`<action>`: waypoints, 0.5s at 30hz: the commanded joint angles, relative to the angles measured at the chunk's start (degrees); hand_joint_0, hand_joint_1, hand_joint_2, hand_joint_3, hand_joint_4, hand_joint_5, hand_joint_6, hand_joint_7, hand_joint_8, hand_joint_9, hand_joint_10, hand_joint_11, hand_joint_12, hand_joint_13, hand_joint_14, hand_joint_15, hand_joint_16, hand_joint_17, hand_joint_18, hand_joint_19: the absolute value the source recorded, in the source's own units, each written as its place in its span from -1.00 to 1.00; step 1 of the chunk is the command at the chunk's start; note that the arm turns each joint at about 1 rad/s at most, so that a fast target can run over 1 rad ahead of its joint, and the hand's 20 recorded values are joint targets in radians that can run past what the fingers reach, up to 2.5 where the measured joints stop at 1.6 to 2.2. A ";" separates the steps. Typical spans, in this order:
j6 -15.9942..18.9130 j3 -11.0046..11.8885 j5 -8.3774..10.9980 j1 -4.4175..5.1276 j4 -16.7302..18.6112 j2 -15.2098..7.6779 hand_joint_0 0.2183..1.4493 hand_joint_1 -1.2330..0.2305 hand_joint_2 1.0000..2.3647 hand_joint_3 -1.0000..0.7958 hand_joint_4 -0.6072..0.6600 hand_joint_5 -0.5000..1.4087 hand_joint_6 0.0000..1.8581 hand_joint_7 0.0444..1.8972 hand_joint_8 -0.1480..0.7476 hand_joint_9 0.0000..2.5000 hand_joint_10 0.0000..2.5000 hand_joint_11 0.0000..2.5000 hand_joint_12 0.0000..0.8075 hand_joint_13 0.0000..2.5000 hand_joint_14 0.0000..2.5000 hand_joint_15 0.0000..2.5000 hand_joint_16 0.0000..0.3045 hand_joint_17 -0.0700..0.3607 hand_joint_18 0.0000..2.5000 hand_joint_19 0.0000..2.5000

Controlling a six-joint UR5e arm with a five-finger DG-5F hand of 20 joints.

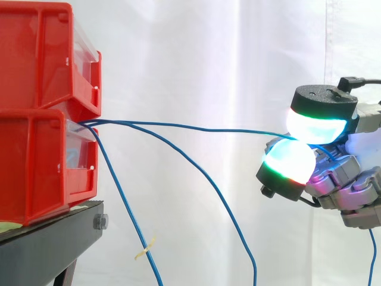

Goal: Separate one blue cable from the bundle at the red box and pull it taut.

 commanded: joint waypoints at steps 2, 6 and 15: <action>0.00 0.00 0.01 0.00 -0.05 0.00 -0.31 -0.24 -0.97 0.07 -0.35 -0.67 -0.03 -0.01 0.02 -0.84 1.00 0.87 0.16 -0.38 1.00 0.51 -0.66 -0.14 0.00 0.11; 0.00 0.00 0.01 0.00 -0.05 0.00 -0.31 -0.24 -0.97 0.07 -0.35 -0.67 -0.03 -0.02 0.03 -0.84 1.00 0.87 0.16 -0.38 1.00 0.49 -0.66 -0.14 0.00 0.10; 0.00 0.00 0.01 0.00 -0.05 0.00 -0.31 -0.24 -0.97 0.07 -0.35 -0.67 -0.03 -0.01 0.02 -0.84 1.00 0.87 0.16 -0.39 1.00 0.51 -0.66 -0.14 0.00 0.10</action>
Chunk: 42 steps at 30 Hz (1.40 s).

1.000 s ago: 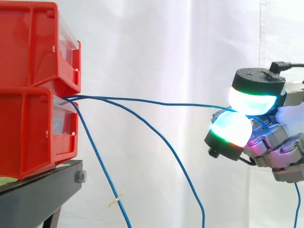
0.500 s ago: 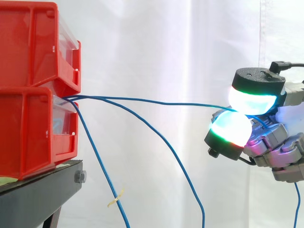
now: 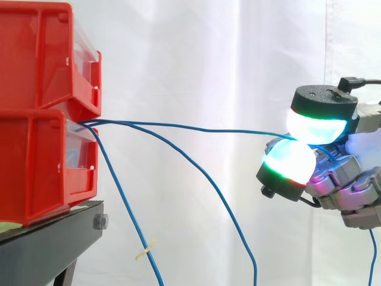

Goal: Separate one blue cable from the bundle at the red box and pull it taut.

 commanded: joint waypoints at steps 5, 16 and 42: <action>0.00 0.00 0.00 -0.01 0.00 0.00 -0.31 -0.24 -0.97 0.07 -0.35 -0.67 -0.03 -0.01 0.03 -0.83 1.00 0.87 0.16 -0.39 1.00 0.51 -0.67 -0.15 -0.01 0.11; 0.00 0.00 0.00 0.08 0.09 0.00 -0.31 -0.24 -0.97 0.08 -0.35 -0.67 -0.03 -0.01 0.04 -0.83 1.00 0.90 0.16 -0.39 1.00 0.51 -0.67 -0.14 -0.01 0.10; 0.00 0.00 0.00 0.08 0.09 0.00 -0.31 -0.24 -0.97 0.08 -0.35 -0.67 -0.03 -0.01 0.03 -0.83 1.00 0.88 0.16 -0.39 1.00 0.51 -0.67 -0.15 -0.01 0.11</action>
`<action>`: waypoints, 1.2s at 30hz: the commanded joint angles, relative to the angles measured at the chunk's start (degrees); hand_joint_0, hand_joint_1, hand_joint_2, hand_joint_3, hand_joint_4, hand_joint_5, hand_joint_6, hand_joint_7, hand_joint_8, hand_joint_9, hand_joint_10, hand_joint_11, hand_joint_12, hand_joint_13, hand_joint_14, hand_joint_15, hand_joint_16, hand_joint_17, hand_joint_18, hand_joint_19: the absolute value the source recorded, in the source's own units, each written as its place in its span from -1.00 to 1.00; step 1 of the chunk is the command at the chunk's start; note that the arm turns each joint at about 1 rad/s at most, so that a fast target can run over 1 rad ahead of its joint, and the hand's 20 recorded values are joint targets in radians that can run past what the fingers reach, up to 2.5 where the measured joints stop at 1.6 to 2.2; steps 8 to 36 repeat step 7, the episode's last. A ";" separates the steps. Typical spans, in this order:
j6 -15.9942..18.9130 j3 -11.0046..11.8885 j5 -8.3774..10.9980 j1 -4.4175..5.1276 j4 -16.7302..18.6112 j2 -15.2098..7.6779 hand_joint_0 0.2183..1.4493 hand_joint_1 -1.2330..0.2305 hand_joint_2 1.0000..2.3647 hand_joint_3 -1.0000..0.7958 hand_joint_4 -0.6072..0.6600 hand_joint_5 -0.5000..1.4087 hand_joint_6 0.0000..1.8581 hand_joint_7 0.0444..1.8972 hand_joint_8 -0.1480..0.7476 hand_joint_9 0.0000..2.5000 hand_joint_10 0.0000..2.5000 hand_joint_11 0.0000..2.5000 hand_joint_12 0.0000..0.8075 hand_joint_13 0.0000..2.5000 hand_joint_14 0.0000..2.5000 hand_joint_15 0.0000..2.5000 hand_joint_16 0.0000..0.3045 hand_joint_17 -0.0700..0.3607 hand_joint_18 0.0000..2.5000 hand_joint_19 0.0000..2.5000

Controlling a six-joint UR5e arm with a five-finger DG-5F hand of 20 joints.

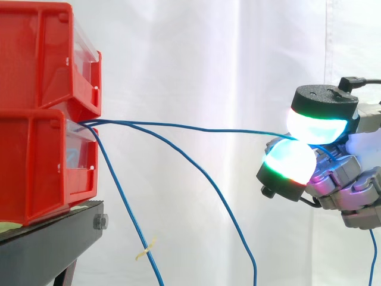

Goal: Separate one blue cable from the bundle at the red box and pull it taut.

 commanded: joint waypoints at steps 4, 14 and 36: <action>0.00 0.01 0.00 0.00 0.06 0.00 -0.30 -0.24 -0.97 0.07 -0.35 -0.67 -0.03 -0.01 0.02 -0.83 1.00 0.88 0.15 -0.39 1.00 0.49 -0.67 -0.15 -0.01 0.10; 0.00 0.01 0.00 0.00 -0.03 0.00 -0.31 -0.24 -0.97 0.08 -0.35 -0.67 -0.03 -0.01 0.02 -0.83 1.00 0.89 0.16 -0.39 1.00 0.51 -0.67 -0.14 0.00 0.10; 0.00 0.01 0.00 0.00 -0.03 0.00 -0.31 -0.24 -0.97 0.08 -0.35 -0.67 -0.03 -0.01 0.02 -0.83 1.00 0.89 0.16 -0.39 1.00 0.51 -0.67 -0.14 0.00 0.10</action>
